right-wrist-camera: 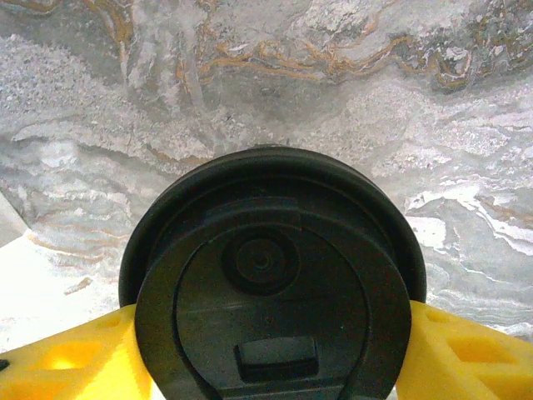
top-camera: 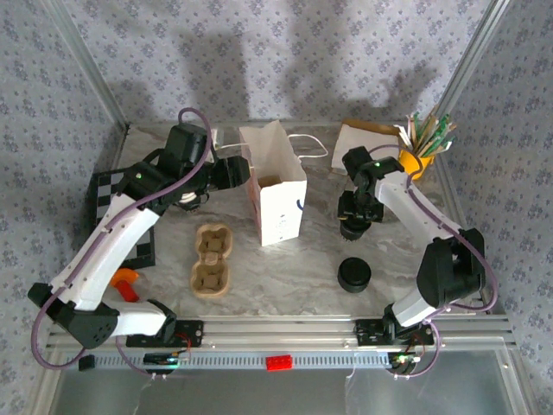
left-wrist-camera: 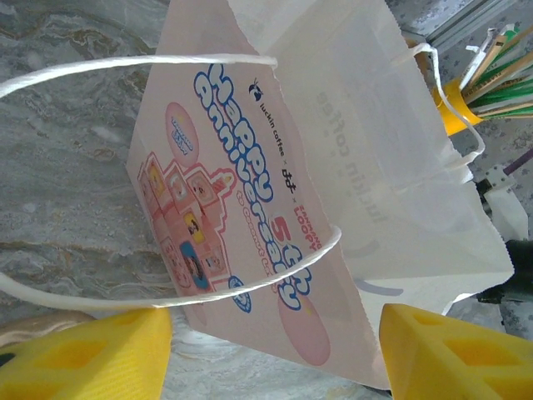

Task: Pack the takeout coffee

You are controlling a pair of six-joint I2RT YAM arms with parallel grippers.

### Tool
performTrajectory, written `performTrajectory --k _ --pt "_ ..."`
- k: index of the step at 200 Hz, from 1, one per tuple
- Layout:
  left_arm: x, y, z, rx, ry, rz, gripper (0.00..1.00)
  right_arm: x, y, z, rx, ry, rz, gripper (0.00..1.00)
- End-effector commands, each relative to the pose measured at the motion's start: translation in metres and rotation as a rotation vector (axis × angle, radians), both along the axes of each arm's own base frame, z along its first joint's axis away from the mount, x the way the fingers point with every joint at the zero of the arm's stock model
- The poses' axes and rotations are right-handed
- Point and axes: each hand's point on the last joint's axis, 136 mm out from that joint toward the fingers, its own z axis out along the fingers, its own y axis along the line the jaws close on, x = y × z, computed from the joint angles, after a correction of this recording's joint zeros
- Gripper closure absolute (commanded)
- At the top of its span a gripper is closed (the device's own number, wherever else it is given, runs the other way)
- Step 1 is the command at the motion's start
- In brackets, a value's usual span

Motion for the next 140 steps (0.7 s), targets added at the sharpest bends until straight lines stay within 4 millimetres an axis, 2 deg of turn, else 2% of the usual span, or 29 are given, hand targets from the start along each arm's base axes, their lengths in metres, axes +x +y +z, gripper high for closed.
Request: performTrajectory --k 1,28,74,106,117,140 --pt "-0.012 0.005 0.020 -0.013 -0.030 0.018 0.33 -0.008 0.001 0.011 0.029 0.013 0.058 0.36" --pt "-0.019 0.002 0.018 -0.003 -0.035 0.021 0.32 -0.003 0.009 0.009 0.052 0.002 0.109 0.36" --pt "-0.017 0.003 0.011 0.015 -0.021 0.037 0.32 -0.003 0.010 -0.004 0.016 0.054 0.175 0.36" --pt "-0.017 0.004 0.013 0.021 -0.030 0.041 0.31 -0.001 0.012 -0.001 -0.010 0.042 0.199 0.31" --pt "-0.017 0.005 0.014 0.024 -0.032 0.042 0.31 -0.001 0.014 0.001 -0.015 0.035 0.214 0.26" --pt "-0.016 0.007 0.014 0.028 -0.039 0.050 0.31 0.003 0.016 0.009 -0.038 -0.022 0.227 0.25"
